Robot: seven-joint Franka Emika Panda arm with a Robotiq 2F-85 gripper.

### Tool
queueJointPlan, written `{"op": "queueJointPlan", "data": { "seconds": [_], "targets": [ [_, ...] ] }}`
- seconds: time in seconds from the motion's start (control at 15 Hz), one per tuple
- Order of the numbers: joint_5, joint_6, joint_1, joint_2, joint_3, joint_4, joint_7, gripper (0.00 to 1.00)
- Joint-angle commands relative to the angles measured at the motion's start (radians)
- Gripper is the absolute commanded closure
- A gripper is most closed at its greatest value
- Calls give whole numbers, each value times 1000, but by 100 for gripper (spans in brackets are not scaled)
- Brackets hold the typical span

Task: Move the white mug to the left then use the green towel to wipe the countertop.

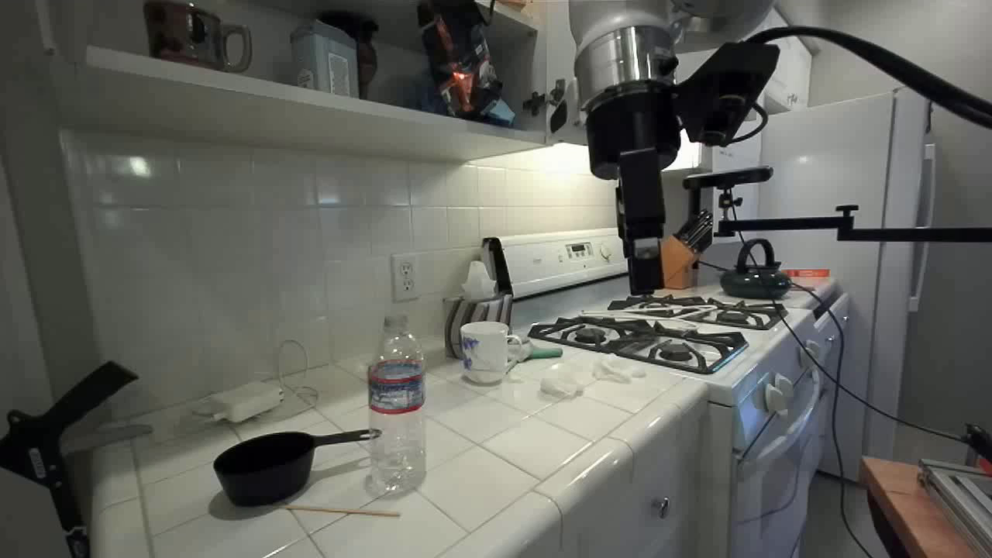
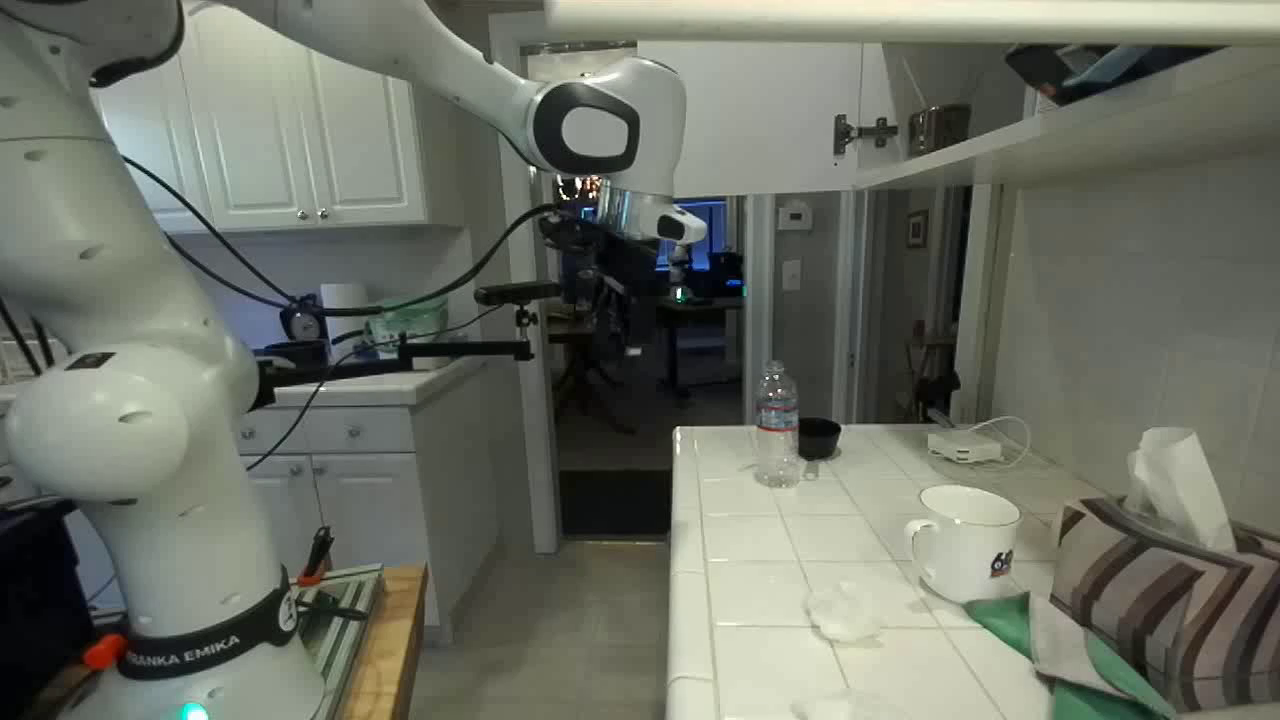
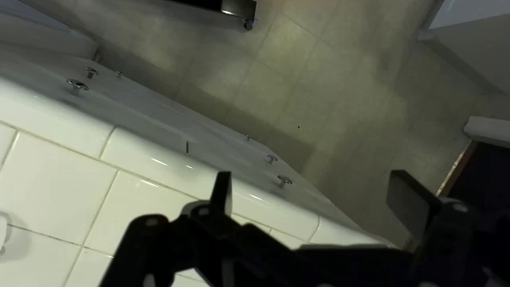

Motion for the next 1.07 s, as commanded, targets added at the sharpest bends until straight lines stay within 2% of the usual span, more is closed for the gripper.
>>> {"op": "queueJointPlan", "data": {
  "seconds": [0.0,0.2,0.47,0.8,1.0],
  "targets": [
    [3,-3,-14,0,13,2,-3,0],
    [1,17,-18,2,13,-1,3,0],
    [-37,159,-51,55,3,12,5,0],
    [-184,351,-126,200,-26,85,47,0],
    [-243,397,-158,297,-53,162,92,0]
  ]
}}
